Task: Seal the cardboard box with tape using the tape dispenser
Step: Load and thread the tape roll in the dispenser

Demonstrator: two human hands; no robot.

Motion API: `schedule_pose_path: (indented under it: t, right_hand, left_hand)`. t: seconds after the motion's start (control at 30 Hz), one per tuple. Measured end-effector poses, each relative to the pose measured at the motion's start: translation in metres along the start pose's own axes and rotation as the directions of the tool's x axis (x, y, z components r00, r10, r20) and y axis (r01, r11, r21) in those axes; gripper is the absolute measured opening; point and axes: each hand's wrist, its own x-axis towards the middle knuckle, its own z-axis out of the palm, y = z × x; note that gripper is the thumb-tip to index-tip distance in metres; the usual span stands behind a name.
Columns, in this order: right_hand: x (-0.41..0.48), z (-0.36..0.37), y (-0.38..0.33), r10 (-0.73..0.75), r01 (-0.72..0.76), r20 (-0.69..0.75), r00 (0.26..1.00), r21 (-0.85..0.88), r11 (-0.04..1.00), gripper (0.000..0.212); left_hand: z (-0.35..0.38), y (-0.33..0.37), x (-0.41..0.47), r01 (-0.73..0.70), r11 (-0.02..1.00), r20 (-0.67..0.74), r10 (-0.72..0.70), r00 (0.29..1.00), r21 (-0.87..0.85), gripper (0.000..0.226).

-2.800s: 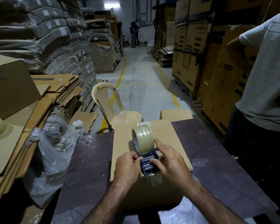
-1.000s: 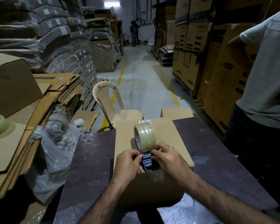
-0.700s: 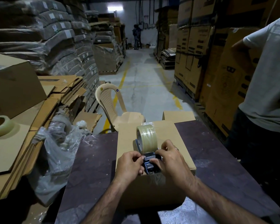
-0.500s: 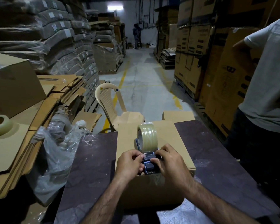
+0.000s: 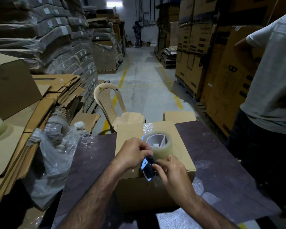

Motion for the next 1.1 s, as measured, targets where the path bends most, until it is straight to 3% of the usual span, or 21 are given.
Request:
schedule_pose_path:
  t: [0.1, 0.2, 0.33, 0.43, 0.53, 0.6, 0.63, 0.73, 0.83, 1.1]
  right_hand:
    - [0.000, -0.010, -0.001, -0.042, 0.040, -0.074, 0.996, -0.034, 0.999, 0.013]
    - [0.008, -0.018, -0.005, -0.187, 0.182, -0.027, 0.982, -0.124, 0.975, 0.020]
    - [0.023, -0.021, 0.002, -0.262, 0.265, 0.046, 0.964, -0.202, 0.943, 0.015]
    - [0.031, -0.023, 0.003, -0.305, 0.321, 0.101, 0.947, -0.282, 0.904, 0.019]
    - [0.040, -0.026, 0.004, -0.359, 0.386, 0.143, 0.922, -0.320, 0.865, 0.020]
    - [0.045, -0.027, 0.005, -0.405, 0.443, 0.181, 0.896, -0.323, 0.836, 0.017]
    - [0.048, -0.028, 0.006, -0.424, 0.470, 0.206, 0.882, -0.312, 0.826, 0.020]
    - [0.056, -0.030, 0.006, -0.453, 0.525, 0.294, 0.842, -0.250, 0.814, 0.029]
    - [0.063, -0.030, 0.006, -0.462, 0.546, 0.358, 0.811, -0.181, 0.818, 0.019]
    - [0.067, -0.023, 0.003, -0.377, 0.384, 0.406, 0.832, 0.067, 0.921, 0.017]
  left_hand:
    - [-0.001, 0.009, -0.002, -0.097, 0.979, 0.036, 0.092, 0.995, 0.178, 0.013]
    - [-0.003, 0.012, -0.004, -0.152, 0.963, 0.038, 0.147, 0.988, 0.223, 0.012]
    - [-0.004, 0.006, -0.012, -0.163, 0.968, -0.028, 0.171, 0.985, 0.191, 0.014]
    - [0.004, -0.010, -0.025, -0.158, 0.986, -0.150, 0.164, 0.975, 0.052, 0.006]
    - [0.019, -0.027, -0.045, -0.112, 0.989, -0.130, 0.098, 0.987, -0.101, 0.046]
    - [0.032, -0.034, -0.052, -0.043, 0.998, -0.151, 0.035, 0.988, -0.049, 0.077]
    - [0.038, -0.036, -0.052, -0.017, 1.000, -0.208, 0.012, 0.978, -0.022, 0.083]
    - [0.049, -0.035, -0.052, -0.034, 0.998, -0.334, 0.050, 0.941, 0.056, 0.060]
    - [0.055, -0.033, -0.054, -0.083, 0.991, -0.360, 0.115, 0.926, 0.104, 0.042]
    - [0.054, -0.041, -0.054, -0.086, 0.981, -0.409, 0.152, 0.900, 0.175, 0.039]
